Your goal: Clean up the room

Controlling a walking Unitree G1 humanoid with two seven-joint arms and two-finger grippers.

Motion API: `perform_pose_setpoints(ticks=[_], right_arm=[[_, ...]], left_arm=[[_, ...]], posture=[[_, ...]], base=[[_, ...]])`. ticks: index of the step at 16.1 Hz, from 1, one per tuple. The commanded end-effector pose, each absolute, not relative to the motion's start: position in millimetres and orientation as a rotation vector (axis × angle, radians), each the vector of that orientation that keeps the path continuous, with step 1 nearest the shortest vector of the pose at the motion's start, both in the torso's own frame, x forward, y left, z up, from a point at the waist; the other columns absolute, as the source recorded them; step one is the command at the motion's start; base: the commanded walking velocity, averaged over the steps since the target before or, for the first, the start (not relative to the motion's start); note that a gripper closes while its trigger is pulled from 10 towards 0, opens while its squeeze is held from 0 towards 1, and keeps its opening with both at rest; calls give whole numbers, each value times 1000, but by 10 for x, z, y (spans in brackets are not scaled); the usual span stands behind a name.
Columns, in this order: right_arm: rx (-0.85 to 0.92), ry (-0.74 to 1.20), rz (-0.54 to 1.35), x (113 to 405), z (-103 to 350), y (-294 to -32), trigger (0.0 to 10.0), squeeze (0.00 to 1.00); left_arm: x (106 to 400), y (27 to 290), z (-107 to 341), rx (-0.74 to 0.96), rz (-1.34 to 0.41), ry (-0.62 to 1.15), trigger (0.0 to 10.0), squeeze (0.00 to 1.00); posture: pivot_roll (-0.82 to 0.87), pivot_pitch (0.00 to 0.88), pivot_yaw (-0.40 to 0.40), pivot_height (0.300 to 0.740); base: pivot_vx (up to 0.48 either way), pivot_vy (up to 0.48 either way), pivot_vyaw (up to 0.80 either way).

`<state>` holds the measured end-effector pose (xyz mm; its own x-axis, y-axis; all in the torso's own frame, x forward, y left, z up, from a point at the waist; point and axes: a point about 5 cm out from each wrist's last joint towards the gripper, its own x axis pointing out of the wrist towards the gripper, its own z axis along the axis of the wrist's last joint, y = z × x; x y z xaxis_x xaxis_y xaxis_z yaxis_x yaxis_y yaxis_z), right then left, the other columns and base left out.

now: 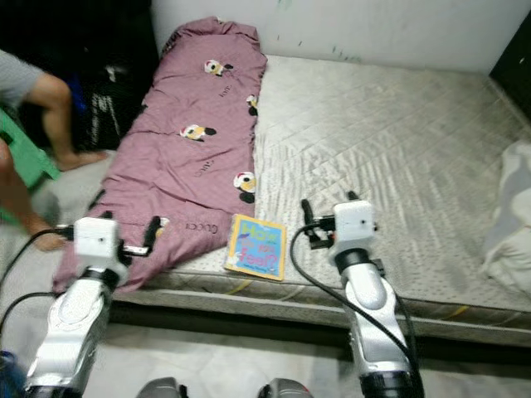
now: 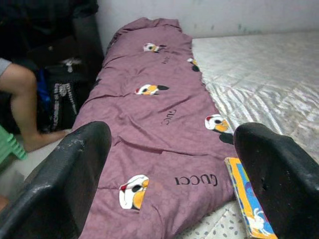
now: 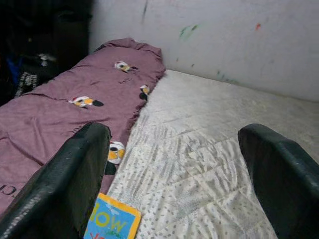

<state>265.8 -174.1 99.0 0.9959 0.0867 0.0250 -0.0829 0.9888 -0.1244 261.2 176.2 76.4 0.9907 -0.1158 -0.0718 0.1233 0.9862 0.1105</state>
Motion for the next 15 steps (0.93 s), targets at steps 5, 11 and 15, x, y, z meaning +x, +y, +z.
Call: perform_pose_setpoints(ticks=[5, 11, 15], right_arm=[[-146, -33, 43, 2562, 949, -1788, 10000, 0], [-154, -39, 73, 2565, 917, -1712, 10000, 0], [-161, -17, 14, 2419, 867, -1885, 10000, 0]], left_arm=[[2773, 1647, 751, 125, -202, 70, 10000, 0], [2741, 1687, 614, 125, -209, 106, 10000, 0], [2640, 1707, 507, 117, -205, 126, 10000, 0]], posture=[[-136, 4, 43, 740], [-139, 0, 50, 740], [-136, 0, 46, 740]], base=[[0, 0, 0], [0, 0, 0], [0, 0, 0]])
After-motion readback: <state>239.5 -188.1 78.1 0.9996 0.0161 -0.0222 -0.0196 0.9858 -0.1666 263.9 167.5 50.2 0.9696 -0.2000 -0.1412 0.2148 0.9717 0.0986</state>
